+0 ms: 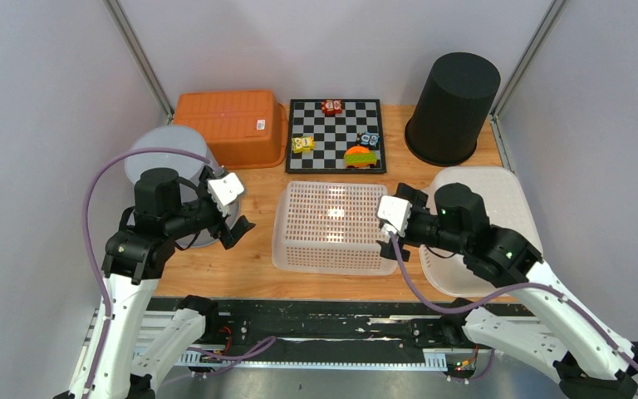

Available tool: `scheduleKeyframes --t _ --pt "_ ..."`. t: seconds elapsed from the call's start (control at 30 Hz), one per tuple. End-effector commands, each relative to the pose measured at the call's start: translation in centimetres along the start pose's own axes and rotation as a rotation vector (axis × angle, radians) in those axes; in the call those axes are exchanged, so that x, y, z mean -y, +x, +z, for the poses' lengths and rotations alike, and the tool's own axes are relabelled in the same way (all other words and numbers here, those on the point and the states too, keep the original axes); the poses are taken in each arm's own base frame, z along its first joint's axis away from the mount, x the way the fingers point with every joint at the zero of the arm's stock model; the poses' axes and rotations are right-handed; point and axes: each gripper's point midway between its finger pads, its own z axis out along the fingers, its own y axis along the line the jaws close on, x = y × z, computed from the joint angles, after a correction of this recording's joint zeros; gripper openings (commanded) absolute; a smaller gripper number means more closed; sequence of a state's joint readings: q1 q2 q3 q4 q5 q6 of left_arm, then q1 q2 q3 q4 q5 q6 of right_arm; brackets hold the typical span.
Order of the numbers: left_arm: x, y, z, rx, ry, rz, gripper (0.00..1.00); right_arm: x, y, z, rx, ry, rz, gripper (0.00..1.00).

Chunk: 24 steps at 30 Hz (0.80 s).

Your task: Turn the large container upside down

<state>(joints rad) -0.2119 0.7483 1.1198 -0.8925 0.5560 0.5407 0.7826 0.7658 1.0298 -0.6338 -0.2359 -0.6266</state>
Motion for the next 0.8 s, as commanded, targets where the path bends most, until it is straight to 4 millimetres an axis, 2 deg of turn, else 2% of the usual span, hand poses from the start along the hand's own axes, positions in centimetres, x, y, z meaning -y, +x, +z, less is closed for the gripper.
scheduleKeyframes --t 0.0,0.23,0.47,0.67,0.77 --pt "1.7 0.3 -0.2 0.019 0.068 0.018 1.00 -0.3 0.9 -1.6 0.002 0.016 -0.001 1.00" --pt "3.9 0.5 -1.2 0.030 0.160 0.083 1.00 0.7 -0.4 -4.8 0.072 0.116 0.082 1.00" --pt "5.2 0.1 -2.5 0.037 0.199 0.114 1.00 1.8 -1.3 -7.7 0.118 0.234 0.187 1.00" --pt "6.0 -1.1 -4.5 0.062 0.188 0.137 1.00 2.5 -2.4 -11.6 0.163 0.336 0.212 1.00" --pt "7.0 -2.1 -6.1 0.093 0.197 0.165 1.00 1.8 -2.9 -13.2 0.182 0.325 0.198 1.00"
